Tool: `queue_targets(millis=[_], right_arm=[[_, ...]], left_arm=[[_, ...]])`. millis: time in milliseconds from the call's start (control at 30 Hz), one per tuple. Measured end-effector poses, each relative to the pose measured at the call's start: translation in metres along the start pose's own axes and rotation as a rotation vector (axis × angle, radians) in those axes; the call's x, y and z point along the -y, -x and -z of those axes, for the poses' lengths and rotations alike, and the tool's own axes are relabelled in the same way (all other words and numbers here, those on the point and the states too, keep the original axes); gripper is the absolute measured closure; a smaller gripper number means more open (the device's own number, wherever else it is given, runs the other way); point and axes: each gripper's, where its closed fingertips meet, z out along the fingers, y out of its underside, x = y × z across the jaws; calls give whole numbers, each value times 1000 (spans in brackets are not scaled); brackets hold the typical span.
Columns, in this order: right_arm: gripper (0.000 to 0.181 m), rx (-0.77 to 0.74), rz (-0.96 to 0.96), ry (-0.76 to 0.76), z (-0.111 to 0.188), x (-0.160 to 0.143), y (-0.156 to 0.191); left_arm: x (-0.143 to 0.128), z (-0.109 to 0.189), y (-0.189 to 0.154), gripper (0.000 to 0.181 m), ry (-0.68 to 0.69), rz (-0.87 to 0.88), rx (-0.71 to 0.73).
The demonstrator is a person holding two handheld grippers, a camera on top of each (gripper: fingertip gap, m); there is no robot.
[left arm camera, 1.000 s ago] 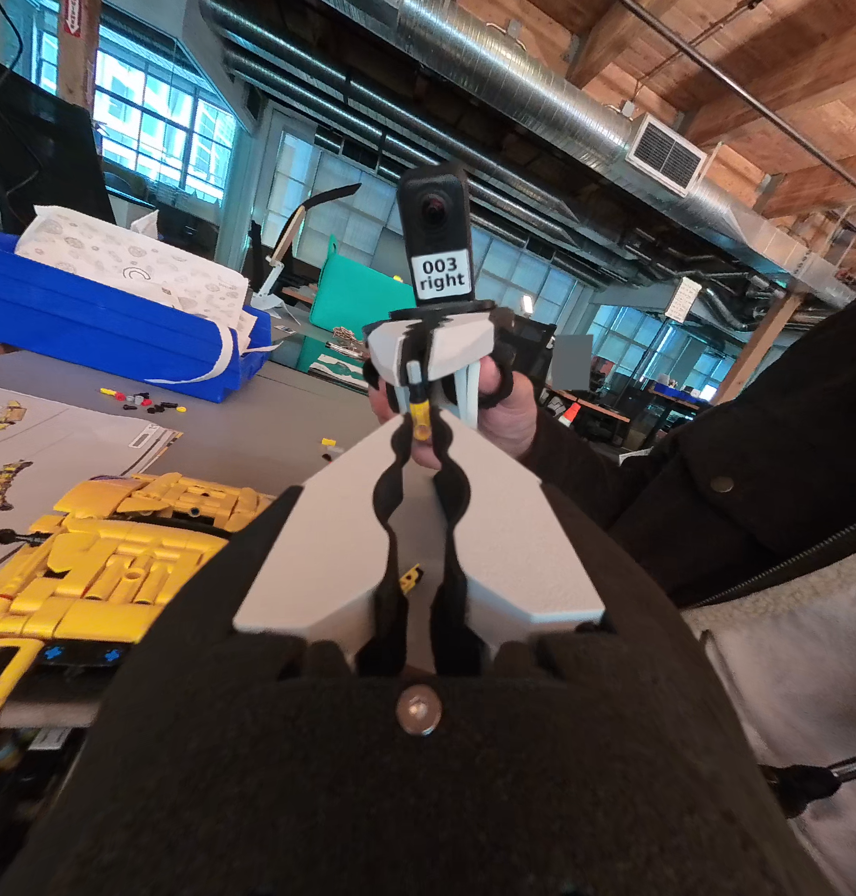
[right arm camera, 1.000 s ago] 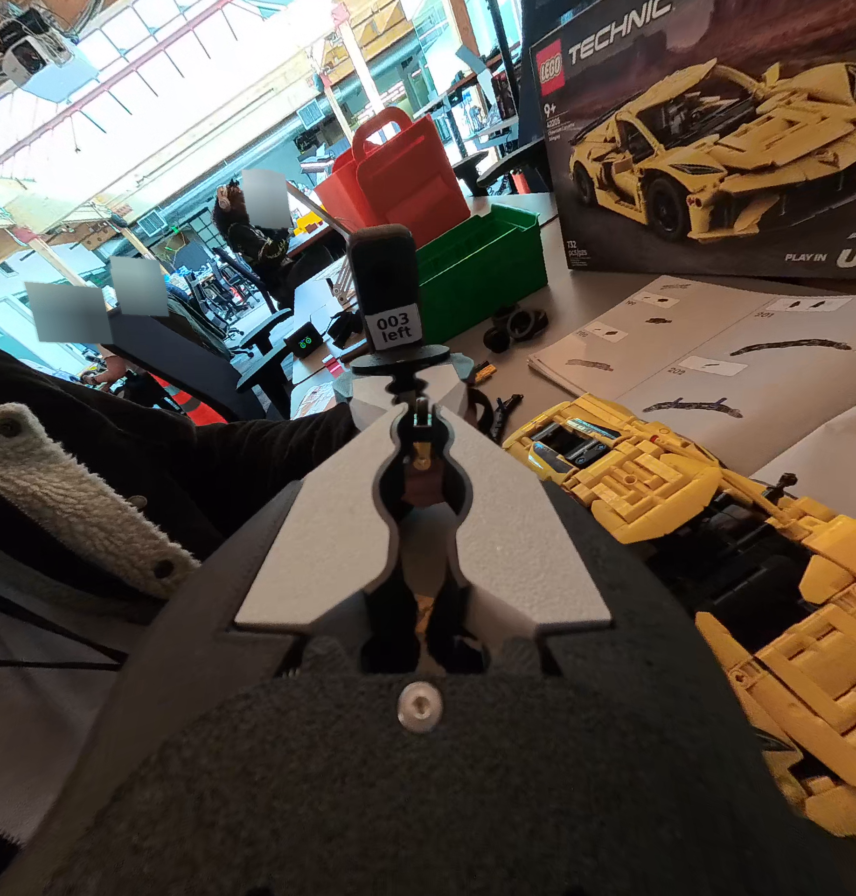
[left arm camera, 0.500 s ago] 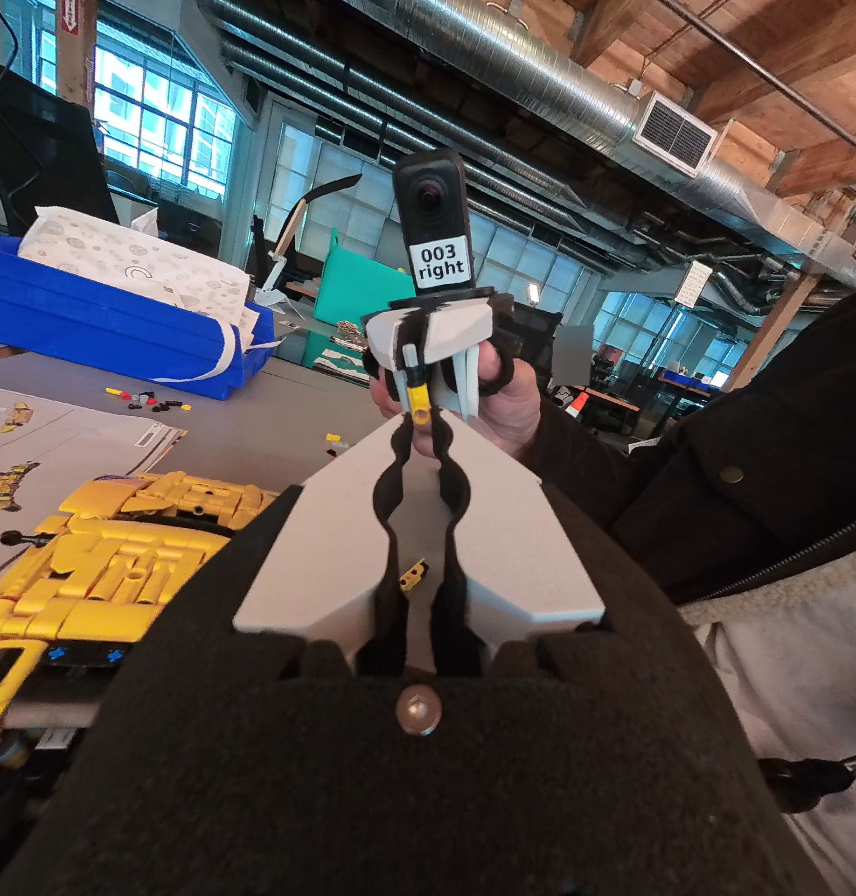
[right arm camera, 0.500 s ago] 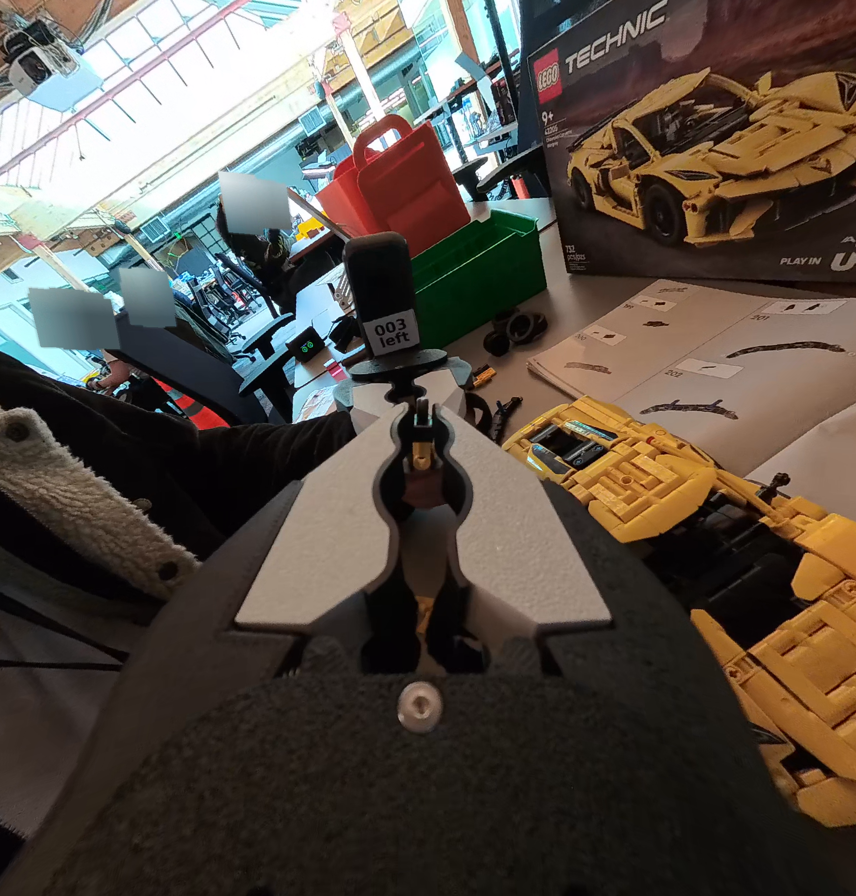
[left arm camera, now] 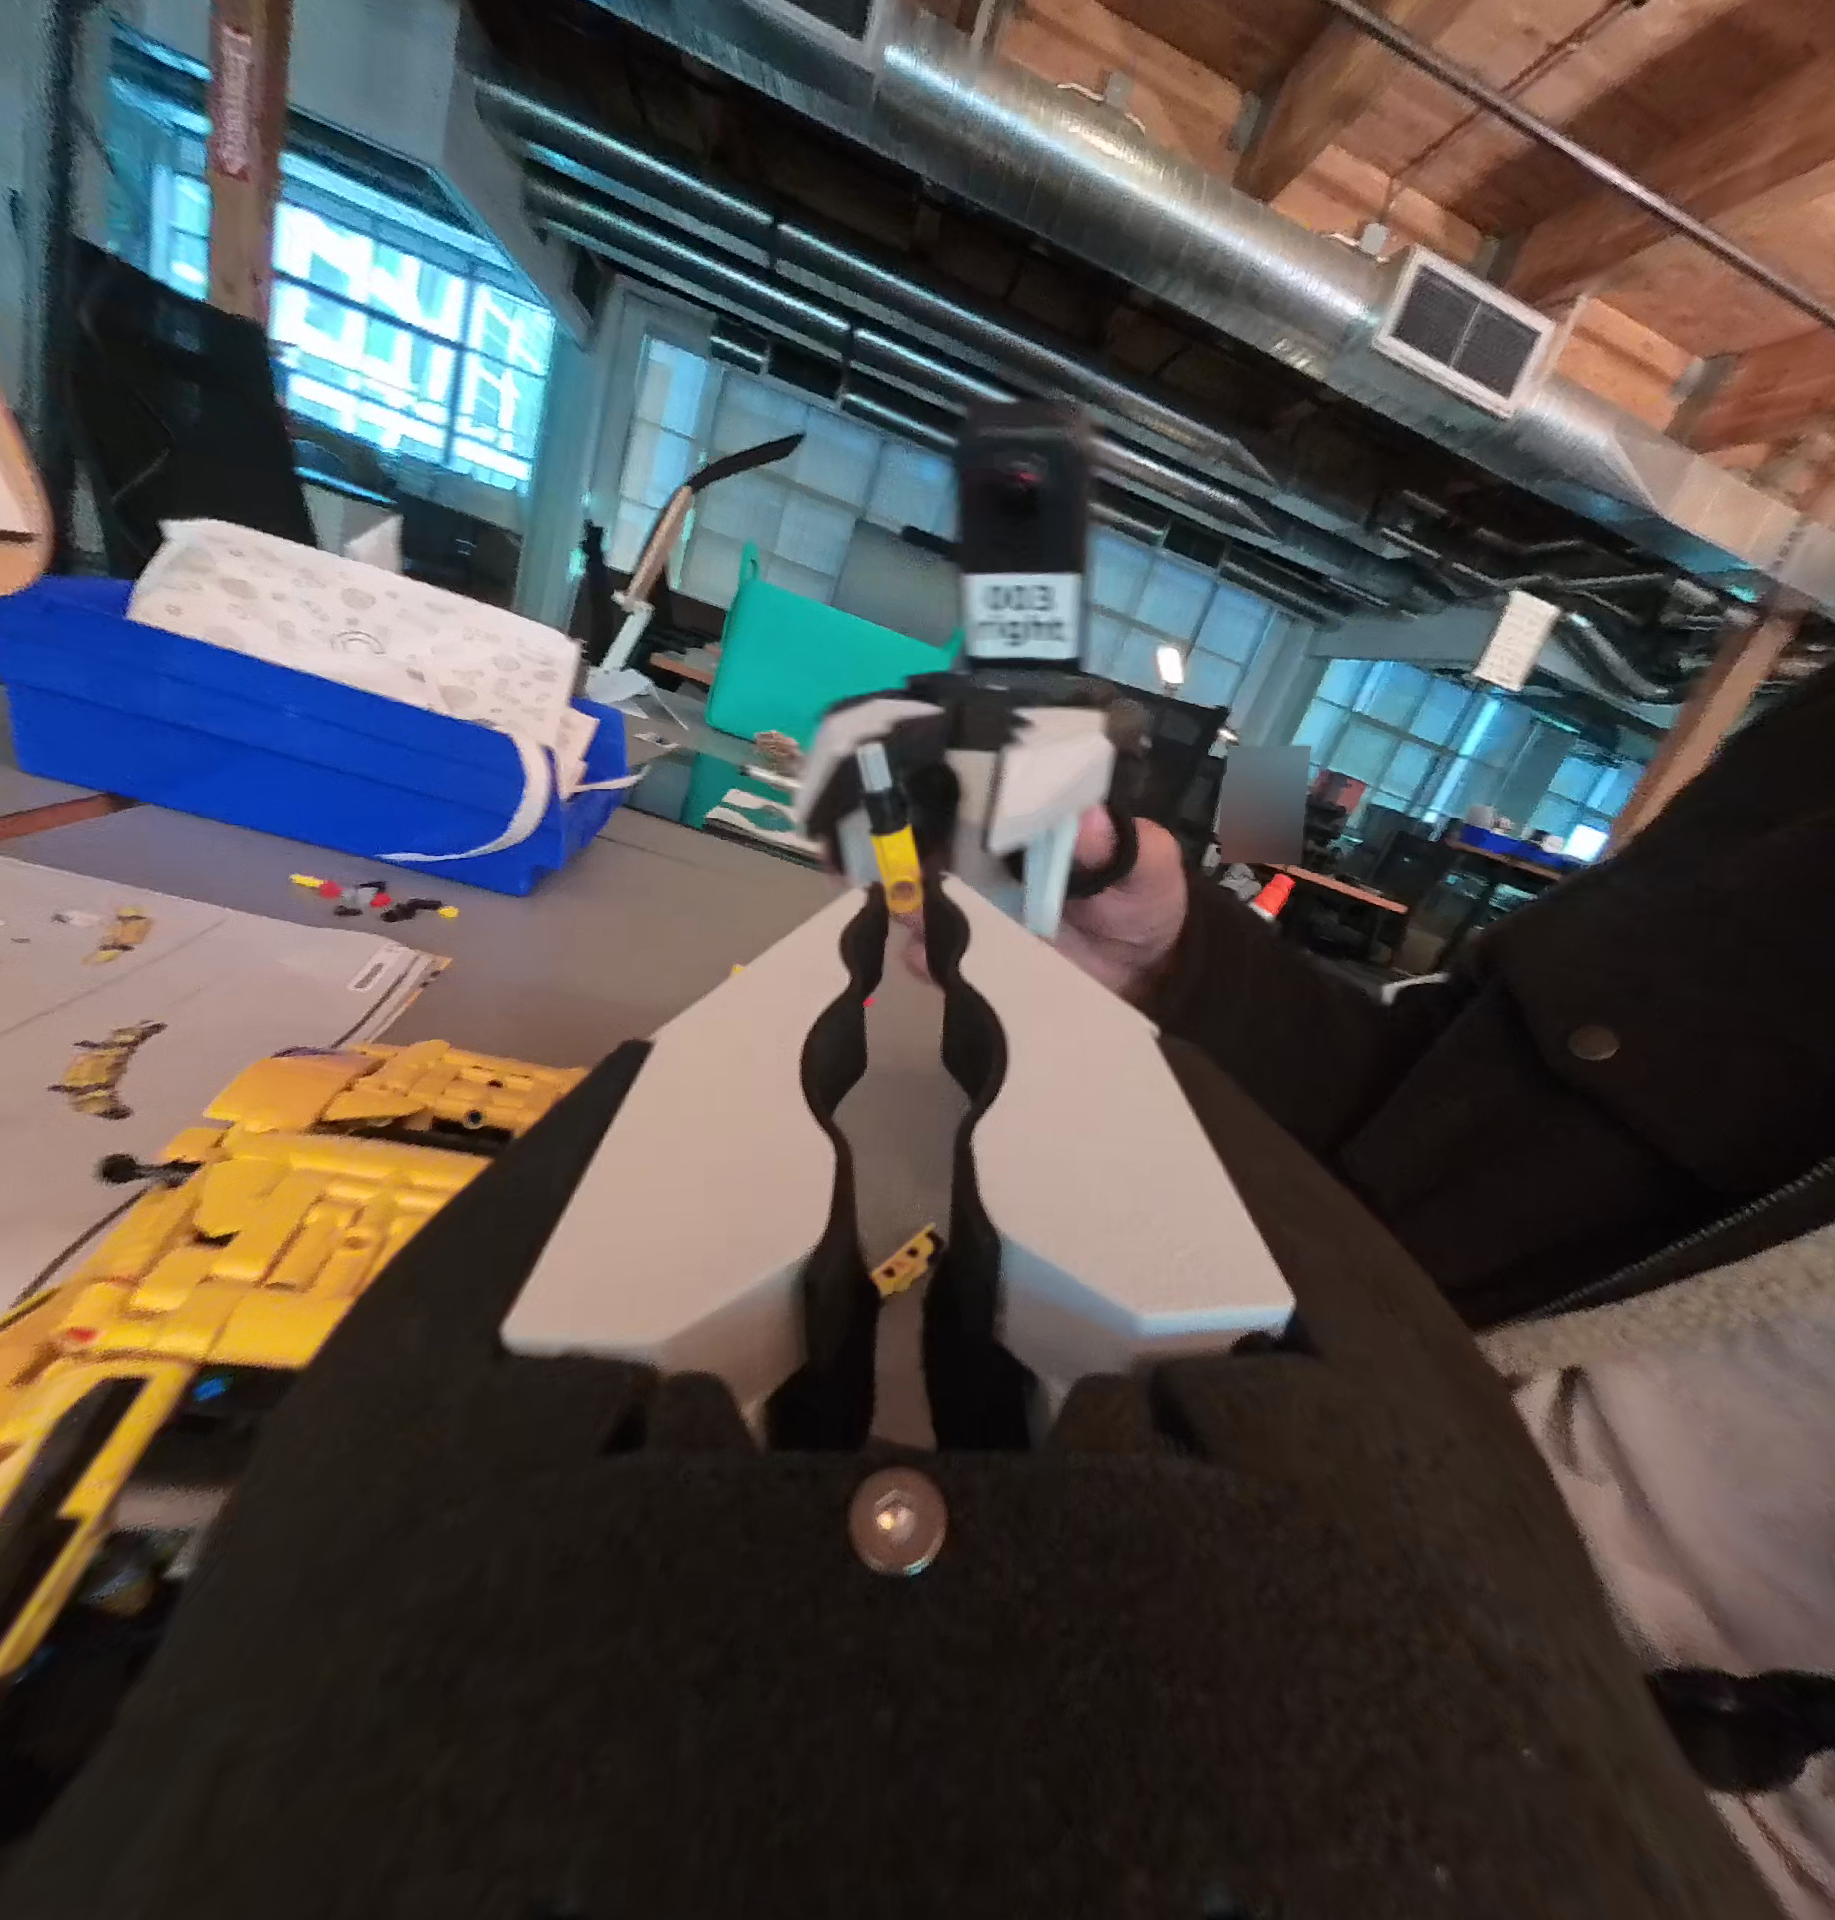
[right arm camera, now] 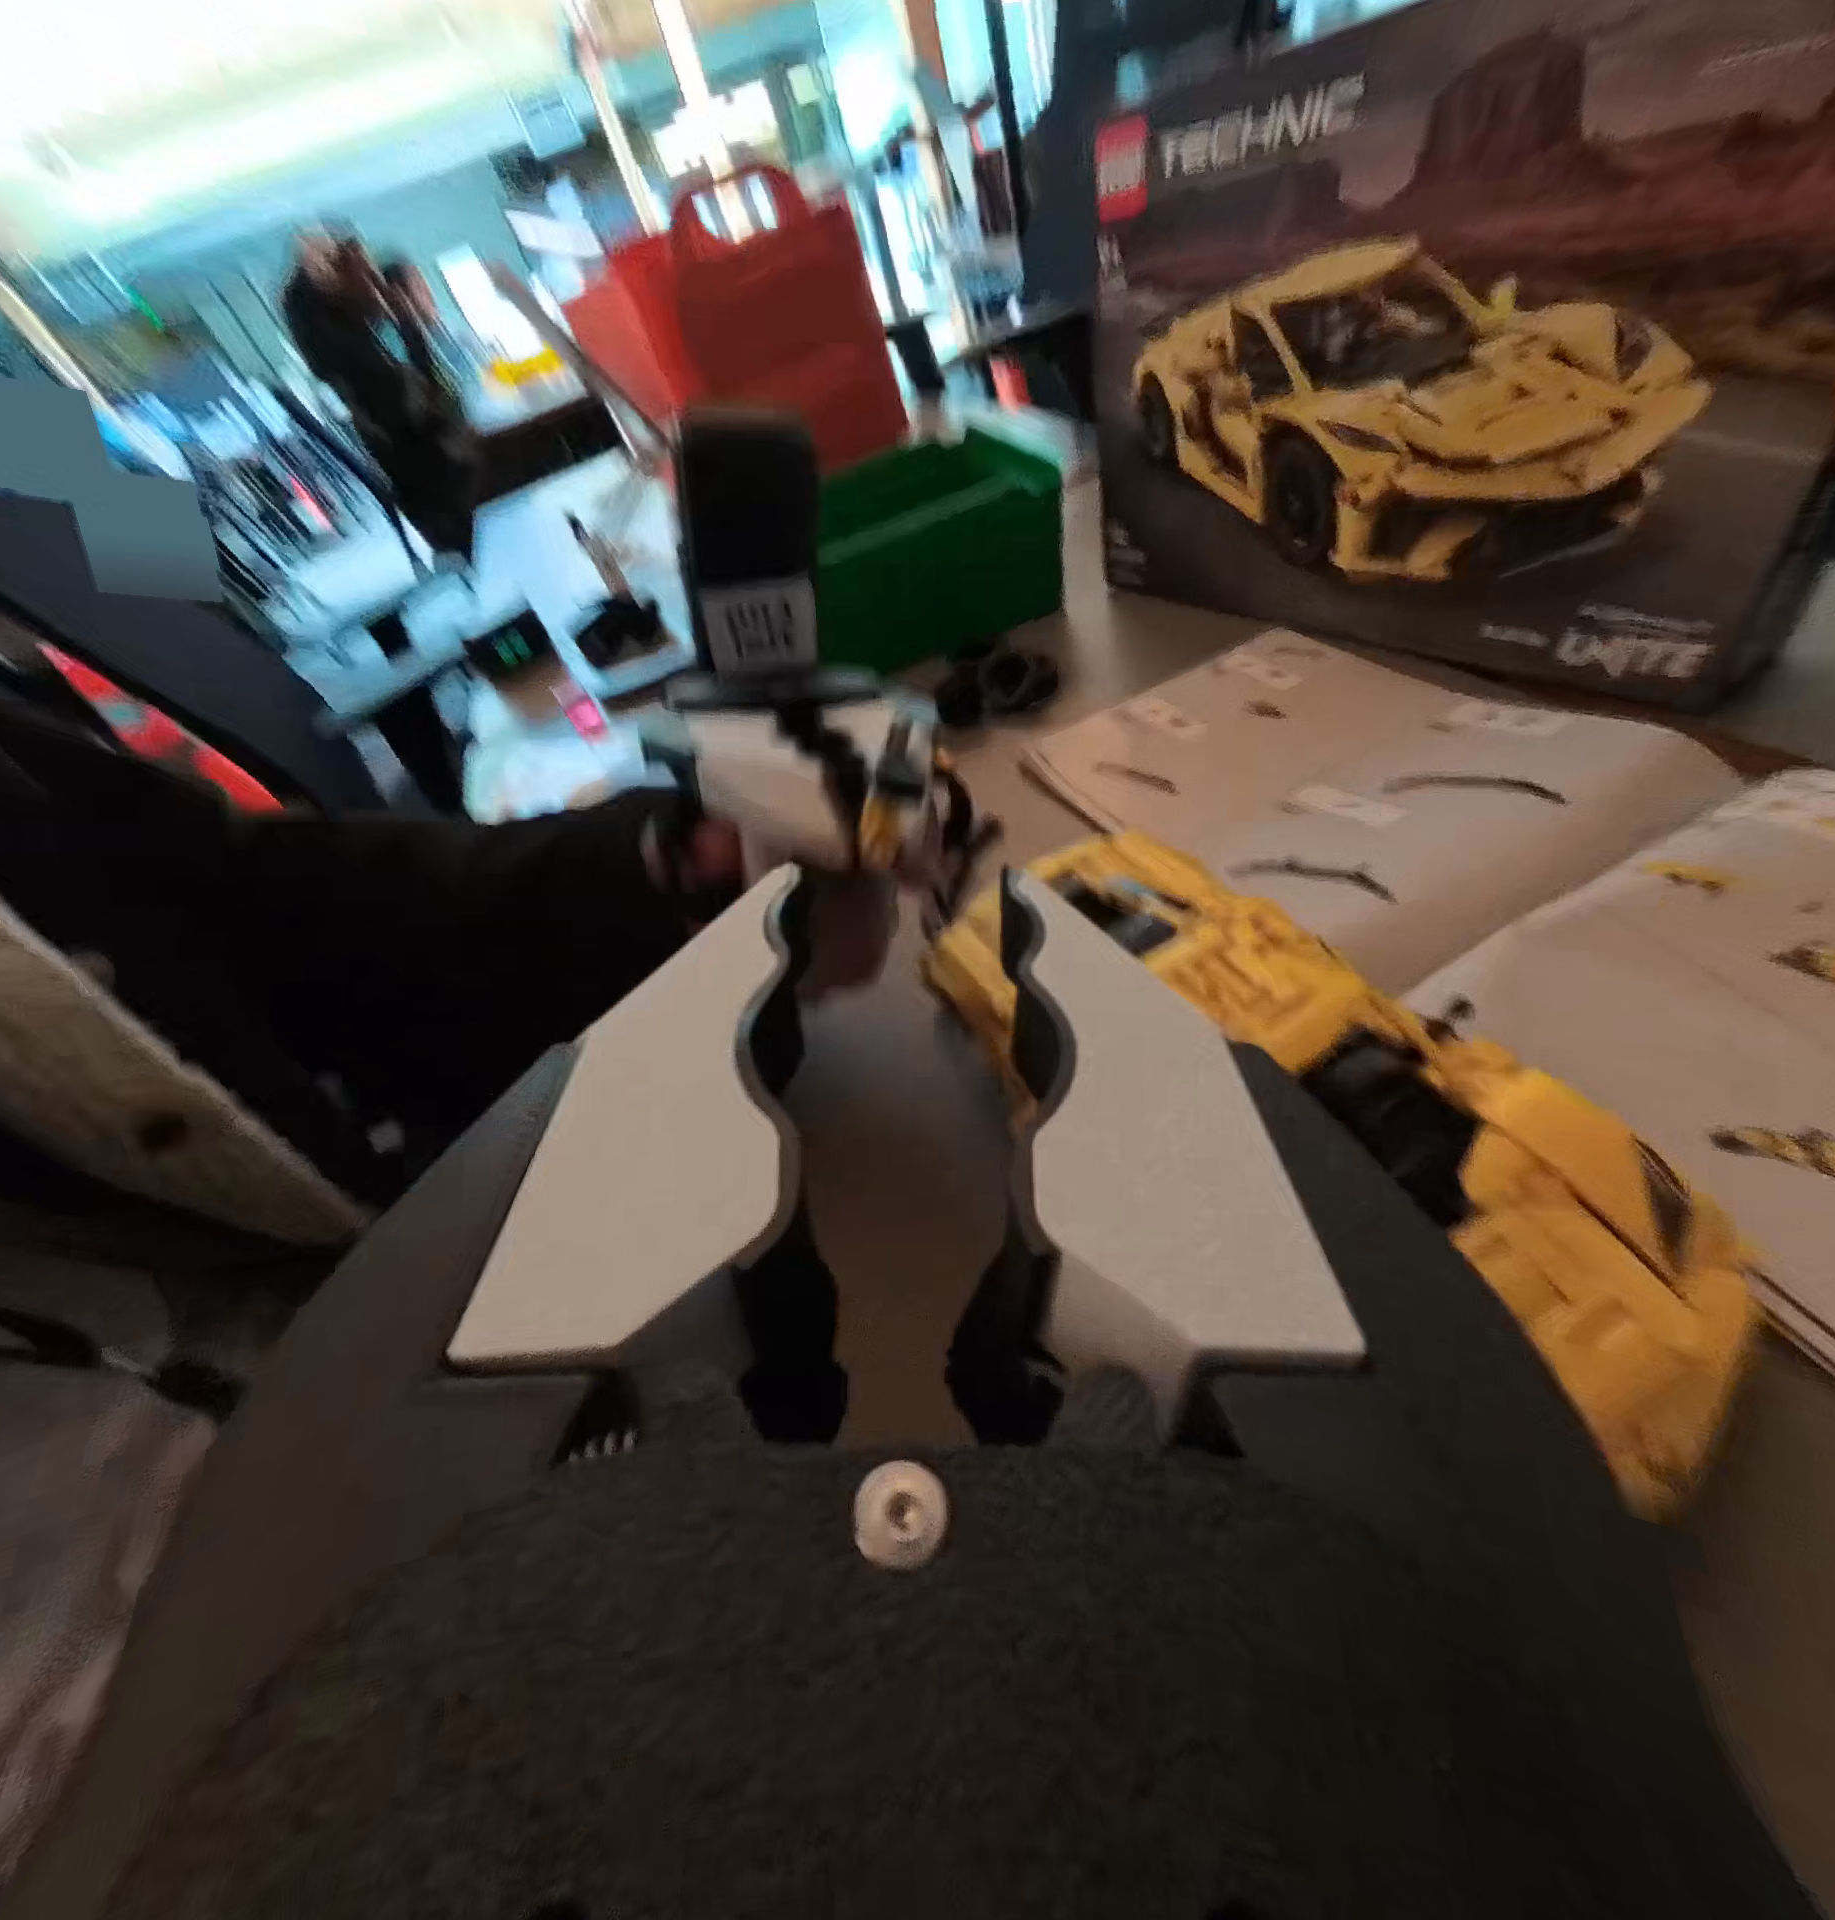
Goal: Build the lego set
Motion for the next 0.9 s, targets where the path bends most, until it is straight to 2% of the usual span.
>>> queue_targets(millis=[67,133,233,300,400,500,633,733,800,900], right_arm=[[153,-92,76,200,16,-36,-3],[150,-185,89,451,32,-87,-9],[149,-270,69,697,45,-148,-12],[152,-295,90,789,46,-171,-10],[160,-356,161,878,47,-182,-16],[168,-356,178,861,41,-176,-17],[172,-350,149,918,44,-186,-23],[174,-329,138,889,43,-185,-24],[174,-295,97,784,38,-170,-23],[173,-181,-12,468,24,-122,-12]], left_arm=[[-3,1,5,175,22,-9,22],[-12,-1,10,175,64,-17,52],[-22,-6,9,175,112,-39,57],[-23,-7,7,175,119,-53,56],[-23,-6,8,175,120,-57,62],[-22,-6,8,175,117,-42,55],[-25,-8,6,175,129,-45,47],[-27,-8,6,175,141,-49,49],[-27,-8,5,175,140,-52,46],[-18,-7,-2,175,90,-37,6]])
